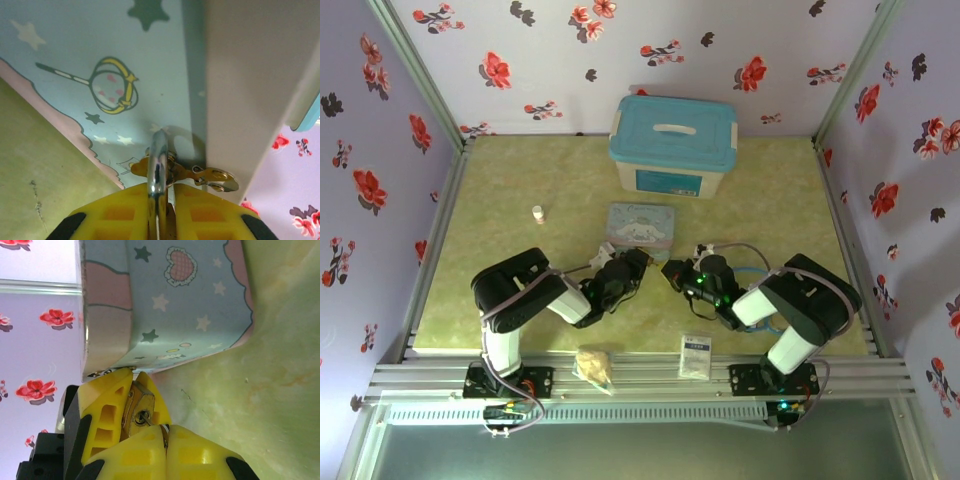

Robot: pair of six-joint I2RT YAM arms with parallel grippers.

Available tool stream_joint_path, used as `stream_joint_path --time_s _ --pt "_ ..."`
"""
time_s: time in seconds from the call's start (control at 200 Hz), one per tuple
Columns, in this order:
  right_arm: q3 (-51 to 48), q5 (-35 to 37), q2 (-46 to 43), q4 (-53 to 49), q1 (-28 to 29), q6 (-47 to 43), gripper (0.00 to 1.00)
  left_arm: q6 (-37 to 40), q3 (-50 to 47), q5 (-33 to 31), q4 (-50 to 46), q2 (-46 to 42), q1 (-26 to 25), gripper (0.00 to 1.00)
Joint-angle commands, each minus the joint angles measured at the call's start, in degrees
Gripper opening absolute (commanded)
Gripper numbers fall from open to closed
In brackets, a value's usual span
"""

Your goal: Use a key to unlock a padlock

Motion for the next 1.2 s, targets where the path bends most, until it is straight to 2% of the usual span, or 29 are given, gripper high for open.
stream_joint_path --time_s 0.0,0.415,0.545,0.635,0.7,0.825,0.995,1.095,1.195 --pt "3.36 -12.35 -1.46 4.55 0.65 -1.67 0.0 1.99 2.18 17.97 11.42 0.26 -3.18 0.0" --pt "0.76 -19.14 0.03 7.97 -7.1 -2.01 0.0 3.9 2.0 21.6 11.85 -0.41 -1.52 0.0" --pt "0.86 -22.69 1.67 10.61 -9.05 -0.49 0.0 5.85 1.83 23.08 11.77 -0.83 -0.66 0.0" --pt "1.88 -26.15 5.8 18.5 -9.68 4.18 0.0 7.13 2.64 24.92 12.33 -0.29 0.2 0.0" --pt "2.94 -29.5 7.11 18.53 -10.81 5.06 0.0 8.05 3.93 28.06 12.35 0.86 1.23 0.0" --pt "2.57 -32.98 5.08 16.06 -13.39 3.64 0.0 9.69 3.95 29.06 12.68 0.64 1.97 0.0" --pt "1.24 -33.0 4.41 16.63 -16.77 4.18 0.0 10.72 2.58 29.09 12.59 -0.27 2.81 0.0" --pt "1.07 -31.07 6.01 18.54 -16.05 4.99 0.0 10.85 3.13 29.38 12.58 -0.13 2.83 0.0" --pt "-0.04 -25.95 4.94 18.36 -13.59 4.94 0.0 10.83 3.21 28.31 12.43 0.11 2.79 0.0"
